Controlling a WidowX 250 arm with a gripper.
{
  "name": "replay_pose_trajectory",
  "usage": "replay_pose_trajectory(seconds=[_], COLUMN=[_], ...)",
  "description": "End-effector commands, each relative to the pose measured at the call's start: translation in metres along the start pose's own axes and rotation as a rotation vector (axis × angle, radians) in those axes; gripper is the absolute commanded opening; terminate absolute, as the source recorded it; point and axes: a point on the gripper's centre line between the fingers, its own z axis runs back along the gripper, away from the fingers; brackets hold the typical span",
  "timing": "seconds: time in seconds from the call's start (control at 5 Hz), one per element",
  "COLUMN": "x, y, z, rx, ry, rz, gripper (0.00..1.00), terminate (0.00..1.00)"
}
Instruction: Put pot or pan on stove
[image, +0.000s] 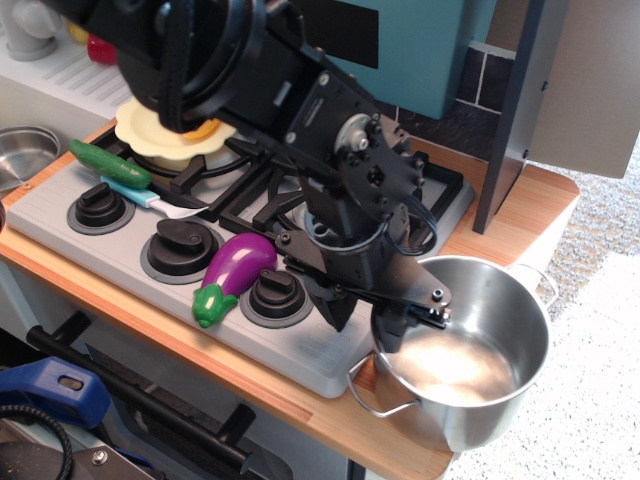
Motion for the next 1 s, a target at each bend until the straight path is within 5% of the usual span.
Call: replay_pose_trajectory(seconds=[0.0,0.4,0.8], x=[0.016,0.043,0.072], y=[-0.005,0.020,0.057], z=[0.014,0.055,0.072], rx=[-0.006,0.049,0.129], ry=[0.008,0.045,0.002], rz=[0.009,-0.036,-0.158], gripper=[0.00,0.00,0.00], terminate=[0.00,0.00,0.00])
